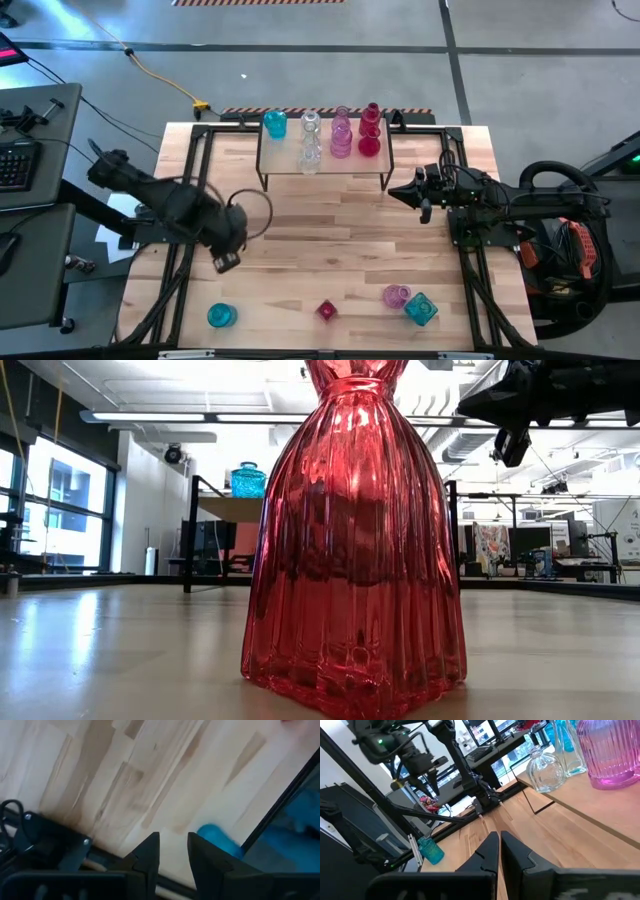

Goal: Sort vases onto shelf
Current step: Put the left blue vase on the shelf aligned with the other blue vase

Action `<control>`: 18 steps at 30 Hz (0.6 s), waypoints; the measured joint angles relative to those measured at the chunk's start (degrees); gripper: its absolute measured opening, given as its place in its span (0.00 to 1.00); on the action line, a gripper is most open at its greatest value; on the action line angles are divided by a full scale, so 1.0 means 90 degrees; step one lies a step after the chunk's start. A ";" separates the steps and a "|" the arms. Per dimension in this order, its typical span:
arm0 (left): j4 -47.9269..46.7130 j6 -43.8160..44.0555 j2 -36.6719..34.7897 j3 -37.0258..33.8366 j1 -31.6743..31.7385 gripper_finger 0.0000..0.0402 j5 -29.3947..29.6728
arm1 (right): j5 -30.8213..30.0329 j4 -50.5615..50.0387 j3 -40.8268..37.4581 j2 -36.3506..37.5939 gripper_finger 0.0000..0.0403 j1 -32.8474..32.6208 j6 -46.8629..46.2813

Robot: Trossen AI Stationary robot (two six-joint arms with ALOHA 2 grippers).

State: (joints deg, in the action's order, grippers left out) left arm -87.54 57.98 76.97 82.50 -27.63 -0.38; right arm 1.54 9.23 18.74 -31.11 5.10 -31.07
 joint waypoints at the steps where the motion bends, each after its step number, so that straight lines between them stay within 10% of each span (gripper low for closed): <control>1: -0.0061 0.0029 0.0000 -0.0003 -0.0168 0.23 0.0012 | -0.0001 0.0000 0.0000 0.0000 0.00 0.0000 0.0000; 18: 0.1597 0.0858 0.0001 -0.1309 -0.2612 0.24 0.0332 | 0.0000 0.0000 0.0000 0.0000 0.00 -0.0001 0.0000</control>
State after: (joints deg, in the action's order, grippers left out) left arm -73.17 65.70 76.98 70.72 -51.13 2.60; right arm 1.54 9.23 18.74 -31.11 5.09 -31.07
